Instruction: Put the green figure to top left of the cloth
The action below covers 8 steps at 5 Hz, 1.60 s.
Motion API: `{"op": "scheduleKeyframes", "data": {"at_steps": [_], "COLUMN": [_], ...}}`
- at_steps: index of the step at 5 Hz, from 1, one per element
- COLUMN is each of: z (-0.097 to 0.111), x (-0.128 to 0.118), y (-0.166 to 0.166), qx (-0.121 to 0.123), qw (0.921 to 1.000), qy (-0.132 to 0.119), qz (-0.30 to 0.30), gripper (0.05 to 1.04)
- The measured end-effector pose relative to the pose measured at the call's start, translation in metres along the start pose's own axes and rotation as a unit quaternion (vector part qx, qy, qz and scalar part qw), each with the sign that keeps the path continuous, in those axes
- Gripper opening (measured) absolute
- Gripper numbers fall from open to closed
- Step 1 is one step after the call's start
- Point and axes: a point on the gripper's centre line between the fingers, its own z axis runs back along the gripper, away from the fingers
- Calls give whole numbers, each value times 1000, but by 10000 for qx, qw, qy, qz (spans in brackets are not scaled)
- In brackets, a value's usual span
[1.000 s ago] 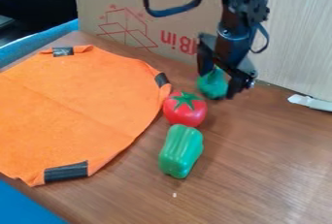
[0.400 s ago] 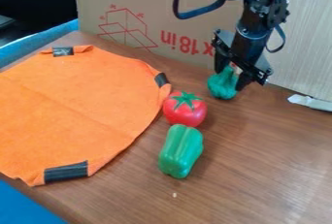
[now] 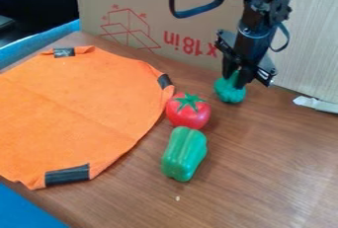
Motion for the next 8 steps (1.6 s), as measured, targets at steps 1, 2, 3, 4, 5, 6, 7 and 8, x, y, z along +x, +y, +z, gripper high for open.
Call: {"op": "scheduleKeyframes", "data": {"at_steps": [1,2,3,4,5,6,7,8], "z": [12,14,21,39,54,65,64,60], "x": [-8,-20,-31,-50,-82,-122,-157,-180], "y": [9,29,65,110,156,197,223,238], "qx": [-80,-194,-58,234,449,548,570,507], "qw": [9998,9984,9942,9842,9730,9592,9475,9366], "qy": [-33,42,5,-146,-271,-209,-15,262], "qz": [176,533,1073,1750,2248,2765,3146,3457], "gripper": [326,326,326,326,326,326,326,326]}}
